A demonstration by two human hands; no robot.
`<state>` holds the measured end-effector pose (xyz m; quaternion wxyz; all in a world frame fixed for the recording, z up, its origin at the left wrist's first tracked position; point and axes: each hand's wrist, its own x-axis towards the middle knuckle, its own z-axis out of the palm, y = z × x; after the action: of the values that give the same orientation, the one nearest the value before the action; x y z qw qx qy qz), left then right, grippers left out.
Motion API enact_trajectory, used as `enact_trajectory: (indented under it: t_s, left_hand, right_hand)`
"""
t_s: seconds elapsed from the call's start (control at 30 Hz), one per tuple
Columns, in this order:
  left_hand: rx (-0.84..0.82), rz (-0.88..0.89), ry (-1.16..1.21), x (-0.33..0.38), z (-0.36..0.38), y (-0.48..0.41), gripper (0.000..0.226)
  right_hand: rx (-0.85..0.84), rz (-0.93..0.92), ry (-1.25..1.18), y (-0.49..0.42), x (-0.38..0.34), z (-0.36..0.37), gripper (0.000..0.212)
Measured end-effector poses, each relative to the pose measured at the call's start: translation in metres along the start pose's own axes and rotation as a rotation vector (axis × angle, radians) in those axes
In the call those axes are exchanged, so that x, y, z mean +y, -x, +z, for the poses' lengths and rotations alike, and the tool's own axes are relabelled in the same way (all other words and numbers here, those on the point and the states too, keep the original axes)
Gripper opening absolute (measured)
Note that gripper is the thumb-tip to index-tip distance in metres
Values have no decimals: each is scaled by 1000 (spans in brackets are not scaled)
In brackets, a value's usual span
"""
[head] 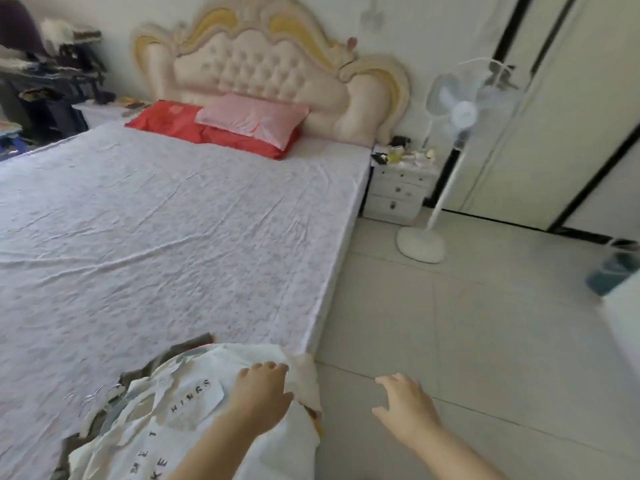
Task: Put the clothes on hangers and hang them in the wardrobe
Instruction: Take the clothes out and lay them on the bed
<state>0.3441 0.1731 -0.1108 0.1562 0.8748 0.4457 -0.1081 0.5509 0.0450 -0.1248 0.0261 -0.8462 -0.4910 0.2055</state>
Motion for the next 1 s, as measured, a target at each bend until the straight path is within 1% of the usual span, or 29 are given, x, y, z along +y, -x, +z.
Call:
enact_trajectory:
  t_s: [0.13, 0.37, 0.53, 0.7, 0.87, 1.0]
  left_hand:
    - [-48, 253, -49, 108, -9, -14, 44]
    - [1, 709, -111, 312, -1, 15, 45]
    - [-48, 992, -167, 475, 32, 81, 52]
    - [-34, 1234, -201, 619, 70, 168, 52]
    - [-51, 1447, -175, 722, 95, 242, 47]
    - [-46, 1586, -130, 800, 100, 282, 48]
  right_hand:
    - [115, 250, -64, 71, 89, -26, 50]
    - [307, 598, -166, 212, 224, -61, 48]
    - [452, 829, -231, 338, 319, -74, 49]
    - [490, 1031, -203, 456, 405, -75, 48]
    - [560, 1163, -187, 541, 470, -81, 49]
    - [601, 1276, -129, 593, 520, -98, 48]
